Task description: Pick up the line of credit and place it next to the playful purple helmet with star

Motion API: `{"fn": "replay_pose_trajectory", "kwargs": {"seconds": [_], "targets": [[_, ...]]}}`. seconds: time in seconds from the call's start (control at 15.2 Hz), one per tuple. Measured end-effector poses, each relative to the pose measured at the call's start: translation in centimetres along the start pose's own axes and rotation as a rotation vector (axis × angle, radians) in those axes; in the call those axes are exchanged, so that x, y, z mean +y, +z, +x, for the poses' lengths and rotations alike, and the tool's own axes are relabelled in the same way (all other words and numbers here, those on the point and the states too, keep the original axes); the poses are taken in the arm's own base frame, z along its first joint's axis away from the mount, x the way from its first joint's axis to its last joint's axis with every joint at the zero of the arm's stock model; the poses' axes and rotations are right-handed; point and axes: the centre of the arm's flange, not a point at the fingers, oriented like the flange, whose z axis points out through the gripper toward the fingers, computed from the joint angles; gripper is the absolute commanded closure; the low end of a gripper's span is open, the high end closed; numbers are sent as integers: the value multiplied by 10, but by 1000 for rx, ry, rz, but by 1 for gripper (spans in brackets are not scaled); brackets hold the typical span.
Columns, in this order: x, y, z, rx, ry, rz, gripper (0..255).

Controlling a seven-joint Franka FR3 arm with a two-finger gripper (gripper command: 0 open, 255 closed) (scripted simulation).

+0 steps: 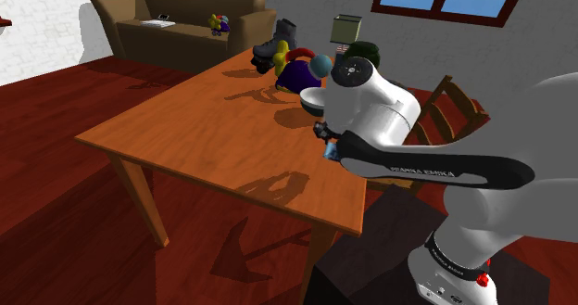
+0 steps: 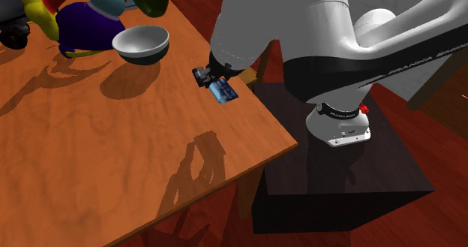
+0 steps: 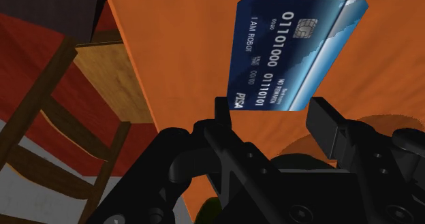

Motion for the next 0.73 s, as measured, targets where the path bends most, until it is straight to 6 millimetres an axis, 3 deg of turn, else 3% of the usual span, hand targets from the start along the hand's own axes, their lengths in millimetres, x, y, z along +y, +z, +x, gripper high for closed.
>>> {"fn": "replay_pose_trajectory", "kwargs": {"seconds": [0.73], "targets": [[0,-48,31,0,0,0,255]]}}
